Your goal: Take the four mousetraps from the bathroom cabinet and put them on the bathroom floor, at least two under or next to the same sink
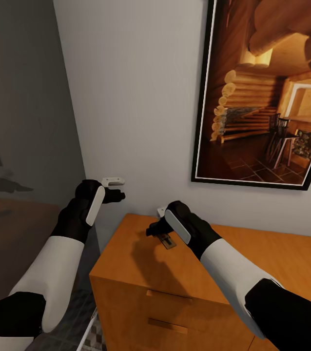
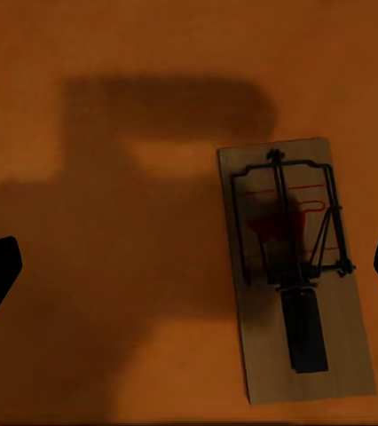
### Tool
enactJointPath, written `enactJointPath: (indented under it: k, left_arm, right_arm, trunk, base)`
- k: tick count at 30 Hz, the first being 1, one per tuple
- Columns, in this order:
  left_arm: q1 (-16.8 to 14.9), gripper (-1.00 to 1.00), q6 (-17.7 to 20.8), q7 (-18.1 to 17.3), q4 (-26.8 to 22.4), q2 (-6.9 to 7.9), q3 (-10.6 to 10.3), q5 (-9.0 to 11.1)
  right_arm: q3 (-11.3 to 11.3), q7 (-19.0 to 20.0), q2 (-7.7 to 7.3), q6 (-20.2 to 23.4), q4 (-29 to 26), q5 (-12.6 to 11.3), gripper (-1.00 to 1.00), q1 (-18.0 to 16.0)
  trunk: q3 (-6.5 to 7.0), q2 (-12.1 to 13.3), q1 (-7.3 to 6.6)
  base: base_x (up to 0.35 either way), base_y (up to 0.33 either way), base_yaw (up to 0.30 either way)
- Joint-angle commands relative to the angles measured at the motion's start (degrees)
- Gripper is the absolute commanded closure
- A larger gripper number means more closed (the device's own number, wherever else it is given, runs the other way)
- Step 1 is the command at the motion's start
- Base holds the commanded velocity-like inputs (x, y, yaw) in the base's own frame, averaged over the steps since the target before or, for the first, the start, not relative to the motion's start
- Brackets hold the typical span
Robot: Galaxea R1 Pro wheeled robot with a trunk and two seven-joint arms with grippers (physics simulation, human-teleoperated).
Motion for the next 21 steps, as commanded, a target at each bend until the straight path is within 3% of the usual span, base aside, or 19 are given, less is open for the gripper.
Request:
enactJointPath:
  k: [1,21]
  left_arm:
    - [-0.04,-1.0,0.16,0.58,-0.03,0.0,-0.08,0.61]
    - [-0.04,-1.0,0.18,0.58,-0.06,-0.03,-0.07,0.63]
  right_arm:
    - [0.09,-0.54,0.0,0.13,0.36,-0.56,-1.0,-0.06]
    - [0.37,-0.53,0.0,0.13,1.91,0.0,-1.0,-0.06]
  trunk:
    - [-0.07,-0.04,0.0]
    - [-0.07,-0.04,0.0]
  base:
    - [0.0,0.0,0.0]
    - [0.0,0.0,0.0]
